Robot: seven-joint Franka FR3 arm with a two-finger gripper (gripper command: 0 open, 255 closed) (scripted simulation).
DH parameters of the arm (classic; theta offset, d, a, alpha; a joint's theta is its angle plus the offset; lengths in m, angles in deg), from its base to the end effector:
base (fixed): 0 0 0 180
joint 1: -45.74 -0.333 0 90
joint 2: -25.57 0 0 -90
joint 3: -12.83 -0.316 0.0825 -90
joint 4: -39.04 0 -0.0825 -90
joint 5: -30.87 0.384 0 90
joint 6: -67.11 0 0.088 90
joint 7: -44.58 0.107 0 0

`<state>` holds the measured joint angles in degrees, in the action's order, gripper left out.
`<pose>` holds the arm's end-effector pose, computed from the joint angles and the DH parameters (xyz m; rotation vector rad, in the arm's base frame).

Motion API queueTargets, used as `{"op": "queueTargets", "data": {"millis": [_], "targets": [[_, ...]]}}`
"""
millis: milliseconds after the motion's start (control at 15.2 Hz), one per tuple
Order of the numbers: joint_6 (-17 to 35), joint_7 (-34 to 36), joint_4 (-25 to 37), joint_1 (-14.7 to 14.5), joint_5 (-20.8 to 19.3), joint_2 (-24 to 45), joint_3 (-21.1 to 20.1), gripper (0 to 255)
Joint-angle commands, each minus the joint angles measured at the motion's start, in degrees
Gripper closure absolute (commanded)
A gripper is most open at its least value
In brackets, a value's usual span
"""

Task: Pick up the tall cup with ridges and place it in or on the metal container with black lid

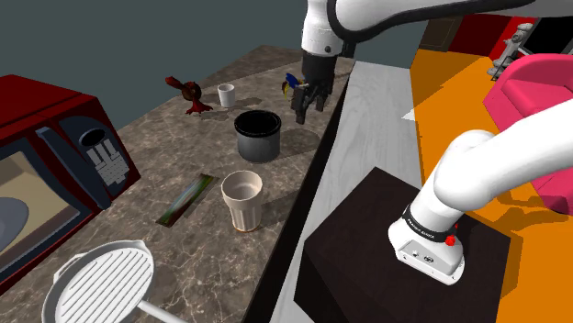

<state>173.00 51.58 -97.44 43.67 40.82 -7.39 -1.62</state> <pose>0.3638 0.1334 0.5221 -3.1022 -0.1297 -0.0363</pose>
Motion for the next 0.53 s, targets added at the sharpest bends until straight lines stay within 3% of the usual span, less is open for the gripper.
{"op": "queueTargets", "data": {"millis": [0, 462], "targets": [[3.0, 2.4, -1.1, -0.4, 0.9, 1.9, -1.9, 0], [12.9, 11.4, 0.5, -0.8, 1.8, 13.7, -9.0, 0]]}}
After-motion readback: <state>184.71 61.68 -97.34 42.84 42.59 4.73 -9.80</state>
